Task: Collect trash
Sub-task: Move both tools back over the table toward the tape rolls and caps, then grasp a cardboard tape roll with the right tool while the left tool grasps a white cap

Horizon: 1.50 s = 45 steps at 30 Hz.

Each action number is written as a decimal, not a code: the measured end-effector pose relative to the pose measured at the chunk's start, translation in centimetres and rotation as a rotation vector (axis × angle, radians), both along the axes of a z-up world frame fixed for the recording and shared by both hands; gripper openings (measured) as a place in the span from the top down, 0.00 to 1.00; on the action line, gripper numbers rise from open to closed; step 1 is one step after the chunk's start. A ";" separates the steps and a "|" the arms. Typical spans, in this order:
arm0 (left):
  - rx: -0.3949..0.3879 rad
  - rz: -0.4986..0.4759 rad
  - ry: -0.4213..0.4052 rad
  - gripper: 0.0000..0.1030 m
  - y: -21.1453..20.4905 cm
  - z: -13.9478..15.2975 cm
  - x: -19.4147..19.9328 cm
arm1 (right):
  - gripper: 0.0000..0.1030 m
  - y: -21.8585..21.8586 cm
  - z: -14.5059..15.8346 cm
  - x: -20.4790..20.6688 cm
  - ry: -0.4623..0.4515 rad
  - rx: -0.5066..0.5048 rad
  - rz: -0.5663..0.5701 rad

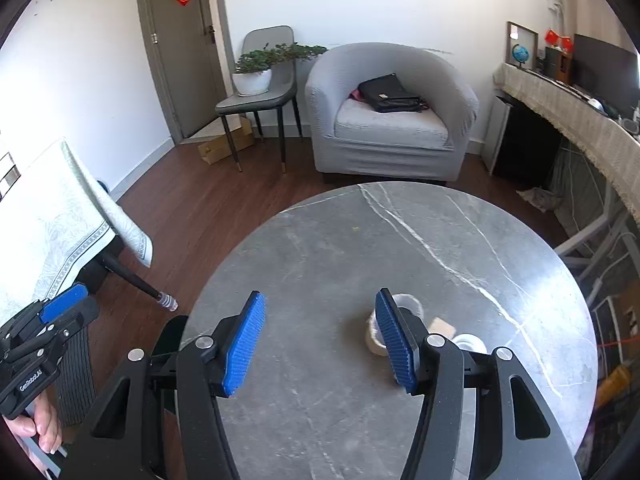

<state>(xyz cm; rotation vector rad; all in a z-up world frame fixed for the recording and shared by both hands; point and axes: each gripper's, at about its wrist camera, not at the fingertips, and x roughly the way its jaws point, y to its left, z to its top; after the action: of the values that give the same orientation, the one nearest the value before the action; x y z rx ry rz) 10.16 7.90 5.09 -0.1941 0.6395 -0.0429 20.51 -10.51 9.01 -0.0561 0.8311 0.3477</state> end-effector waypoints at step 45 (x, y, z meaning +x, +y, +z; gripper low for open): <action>0.040 -0.253 0.117 0.52 -13.8 -3.5 5.0 | 0.72 -11.7 -6.6 5.1 0.298 0.403 -0.119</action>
<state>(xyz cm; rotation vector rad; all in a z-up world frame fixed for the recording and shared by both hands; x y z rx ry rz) 15.18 -5.86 1.59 -0.0760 0.7783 -0.2635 25.65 -22.18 2.39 0.4285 1.0392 0.4109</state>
